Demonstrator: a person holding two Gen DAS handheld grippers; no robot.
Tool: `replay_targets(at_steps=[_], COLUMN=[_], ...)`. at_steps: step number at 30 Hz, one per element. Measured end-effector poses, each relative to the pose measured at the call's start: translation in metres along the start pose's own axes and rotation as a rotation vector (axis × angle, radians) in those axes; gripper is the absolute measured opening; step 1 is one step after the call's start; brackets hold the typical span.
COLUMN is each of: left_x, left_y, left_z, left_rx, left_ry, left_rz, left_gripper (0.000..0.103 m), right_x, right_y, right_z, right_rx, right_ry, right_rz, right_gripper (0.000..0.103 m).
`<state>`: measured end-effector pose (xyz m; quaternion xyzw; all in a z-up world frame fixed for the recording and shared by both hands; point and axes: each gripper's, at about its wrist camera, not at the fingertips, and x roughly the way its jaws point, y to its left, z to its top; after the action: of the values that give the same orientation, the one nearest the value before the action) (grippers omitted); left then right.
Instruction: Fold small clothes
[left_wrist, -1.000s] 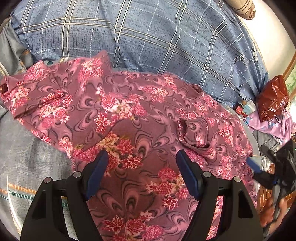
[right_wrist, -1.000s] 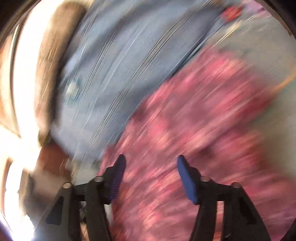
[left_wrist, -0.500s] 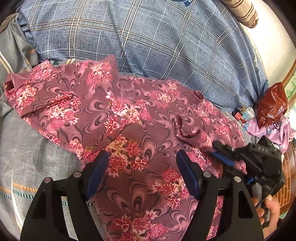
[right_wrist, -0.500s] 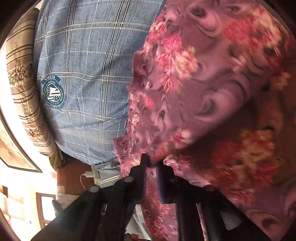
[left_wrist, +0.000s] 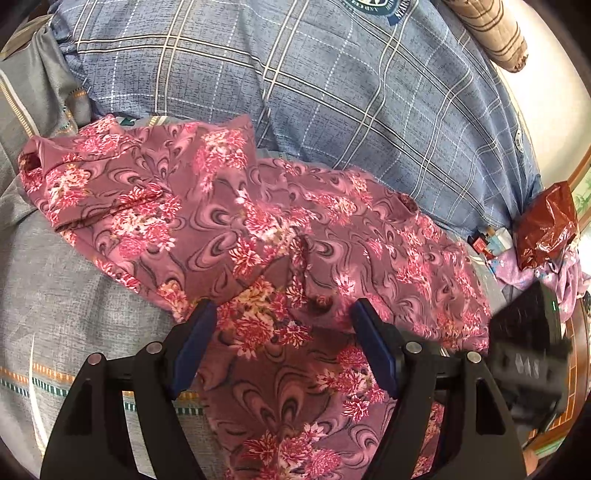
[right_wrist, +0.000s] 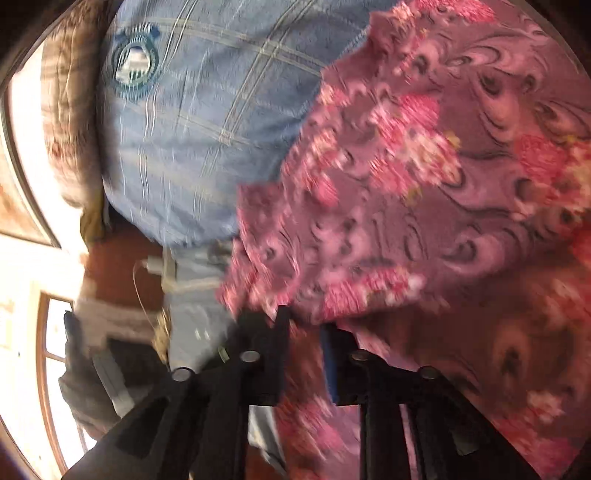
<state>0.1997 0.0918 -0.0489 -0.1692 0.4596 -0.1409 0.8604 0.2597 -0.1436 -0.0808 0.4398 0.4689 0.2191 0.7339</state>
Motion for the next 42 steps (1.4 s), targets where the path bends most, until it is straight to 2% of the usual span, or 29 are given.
replay_targets(at_steps=[2,5,9,11,12,14,15,16,18,19,22,24,25,26,29,32,35,37,38,40,42], left_x=[-0.001,-0.002,0.002,0.009,0.013,0.022,0.024,0.024,0.025,0.026,0.028,0.027,0.027,0.026,0.019,-0.004,-0.033,-0.049,-0.054,-0.057,-0.059], left_y=[0.003,0.002,-0.008,-0.017,-0.021,-0.029,-0.033,-0.037,-0.041,-0.042,-0.046,-0.046,-0.047,-0.046,-0.040,-0.026,0.006,0.041,0.058,0.089,0.117], left_z=[0.000,0.001,0.000,-0.002,-0.004,-0.008,-0.009,-0.010,-0.012,-0.012,-0.012,-0.014,-0.014,-0.013,-0.009,-0.001,0.012,0.021,0.026,0.033,0.036], left_rx=[-0.016,-0.034,-0.039,-0.028,-0.014,0.020,0.040,0.065,0.091,0.099,0.121,0.132,0.136,0.136,0.116,0.085,-0.008,-0.111,-0.162,-0.237,-0.326], left_ry=[0.002,0.001,0.005,0.020,0.033,0.054,0.048,0.039,0.040,0.040,0.043,0.043,0.045,0.048,0.050,-0.019,-0.105,-0.160,-0.177,-0.166,-0.145], left_rz=[-0.012,-0.053,-0.097,-0.088,-0.069,-0.016,0.007,0.027,0.050,0.058,0.075,0.079,0.080,0.080,0.048,0.039,0.055,0.099,0.146,0.225,0.200], left_gripper=[0.075,0.075,0.075,0.075,0.075,0.075,0.075,0.075,0.075,0.075,0.075,0.075,0.075,0.075,0.075,0.075,0.075,0.075,0.076,0.076,0.076], right_x=[-0.026,-0.079,-0.160,-0.184,-0.188,-0.194,-0.199,-0.207,-0.221,-0.226,-0.227,-0.228,-0.231,-0.234,-0.238,-0.239,-0.220,-0.195,-0.177,-0.144,-0.114], right_y=[-0.008,-0.027,-0.075,-0.100,-0.115,-0.128,-0.130,-0.124,-0.108,-0.108,-0.134,-0.137,-0.133,-0.126,-0.102,-0.069,-0.029,-0.002,0.012,0.038,0.057], right_z=[-0.008,-0.011,0.012,0.026,0.037,0.044,0.047,0.048,0.048,0.049,0.049,0.043,0.039,0.036,0.024,0.013,0.008,0.010,0.011,0.015,0.011], right_rx=[-0.063,-0.107,0.028,0.133,0.191,0.274,0.293,0.253,0.149,0.120,0.168,0.152,0.137,0.114,0.030,-0.089,-0.225,-0.297,-0.335,-0.401,-0.433], right_ry=[0.007,-0.083,-0.308,-0.379,-0.383,-0.402,-0.417,-0.459,-0.536,-0.545,-0.486,-0.463,-0.462,-0.450,-0.394,-0.374,-0.337,-0.292,-0.264,-0.210,-0.152], right_rz=[-0.023,-0.091,-0.182,-0.186,-0.178,-0.122,-0.110,-0.106,-0.152,-0.199,-0.301,-0.283,-0.292,-0.305,-0.350,-0.348,-0.352,-0.324,-0.303,-0.293,-0.281], right_gripper=[0.028,0.032,0.041,0.044,0.040,0.022,0.010,0.003,0.003,0.003,0.003,0.003,0.009,0.012,0.013,0.020,0.023,0.024,0.026,0.028,0.029])
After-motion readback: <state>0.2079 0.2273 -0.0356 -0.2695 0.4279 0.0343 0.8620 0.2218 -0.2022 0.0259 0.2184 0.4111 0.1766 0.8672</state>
